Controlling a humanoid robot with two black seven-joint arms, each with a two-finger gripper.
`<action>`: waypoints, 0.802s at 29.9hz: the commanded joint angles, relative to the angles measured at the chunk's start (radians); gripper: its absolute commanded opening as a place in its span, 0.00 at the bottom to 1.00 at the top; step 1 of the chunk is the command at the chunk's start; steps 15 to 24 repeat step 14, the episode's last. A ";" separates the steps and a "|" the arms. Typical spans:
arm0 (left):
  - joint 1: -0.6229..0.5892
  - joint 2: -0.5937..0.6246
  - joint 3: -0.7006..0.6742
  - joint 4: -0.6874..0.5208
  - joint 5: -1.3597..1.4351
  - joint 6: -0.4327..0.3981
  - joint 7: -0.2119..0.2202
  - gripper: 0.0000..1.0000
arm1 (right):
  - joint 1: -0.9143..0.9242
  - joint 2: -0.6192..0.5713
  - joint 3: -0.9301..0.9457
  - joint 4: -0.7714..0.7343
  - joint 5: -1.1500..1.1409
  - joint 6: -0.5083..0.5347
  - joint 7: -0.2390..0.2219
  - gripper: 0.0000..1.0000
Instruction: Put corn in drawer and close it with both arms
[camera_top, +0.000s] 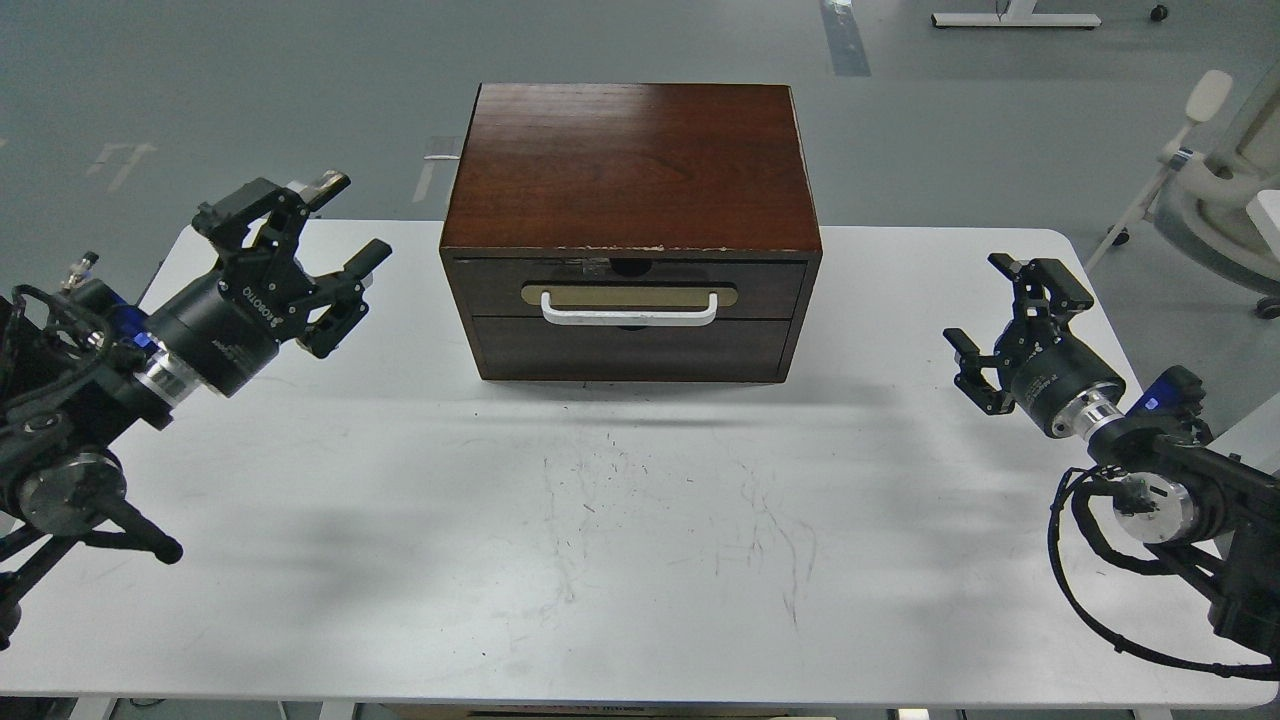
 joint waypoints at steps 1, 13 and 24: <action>0.045 -0.011 0.004 0.034 -0.001 0.038 0.000 1.00 | 0.000 0.020 0.000 0.000 0.000 0.000 0.000 1.00; 0.089 -0.082 0.004 0.100 -0.099 0.028 0.000 1.00 | -0.009 0.063 0.000 0.005 0.000 0.002 0.000 1.00; 0.089 -0.087 0.004 0.102 -0.102 0.028 0.000 1.00 | -0.009 0.066 0.000 0.006 0.000 0.003 0.000 1.00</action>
